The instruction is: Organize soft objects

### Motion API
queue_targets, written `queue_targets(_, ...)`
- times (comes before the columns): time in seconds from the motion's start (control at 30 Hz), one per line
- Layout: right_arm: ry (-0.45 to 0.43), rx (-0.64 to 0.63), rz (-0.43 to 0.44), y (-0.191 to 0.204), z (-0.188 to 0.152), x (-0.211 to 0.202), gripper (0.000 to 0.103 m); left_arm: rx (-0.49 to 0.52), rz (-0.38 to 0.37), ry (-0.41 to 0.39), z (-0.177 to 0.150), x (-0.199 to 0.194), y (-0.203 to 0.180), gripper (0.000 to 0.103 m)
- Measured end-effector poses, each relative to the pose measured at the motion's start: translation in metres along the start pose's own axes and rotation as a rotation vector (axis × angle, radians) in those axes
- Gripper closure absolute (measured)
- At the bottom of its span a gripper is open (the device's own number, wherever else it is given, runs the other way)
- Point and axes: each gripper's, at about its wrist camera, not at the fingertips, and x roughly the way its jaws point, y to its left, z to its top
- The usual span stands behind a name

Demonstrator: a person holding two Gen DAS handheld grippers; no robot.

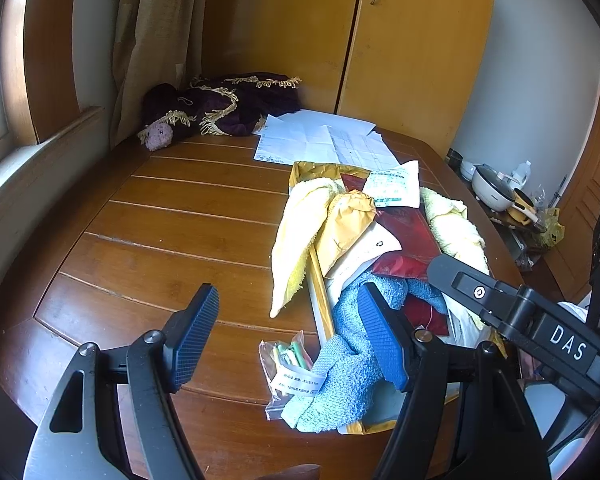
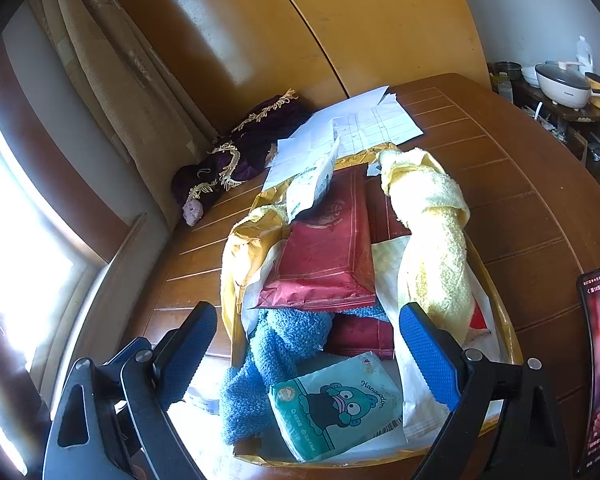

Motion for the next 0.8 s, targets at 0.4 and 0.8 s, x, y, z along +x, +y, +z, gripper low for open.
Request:
queue_targets(0.4, 0.004, -0.002, -0.004, 0.0001, -0.0003, 0.0012, 0.009, 0.001, -0.002, 0.001, -0.0001, -0.0001, -0.0001, 0.031)
queue_targets(0.8, 0.009, -0.003, -0.001, 0.0002, -0.0006, 0.0027, 0.009, 0.002, -0.001, 0.003, -0.0002, -0.0001, -0.0005, 0.031)
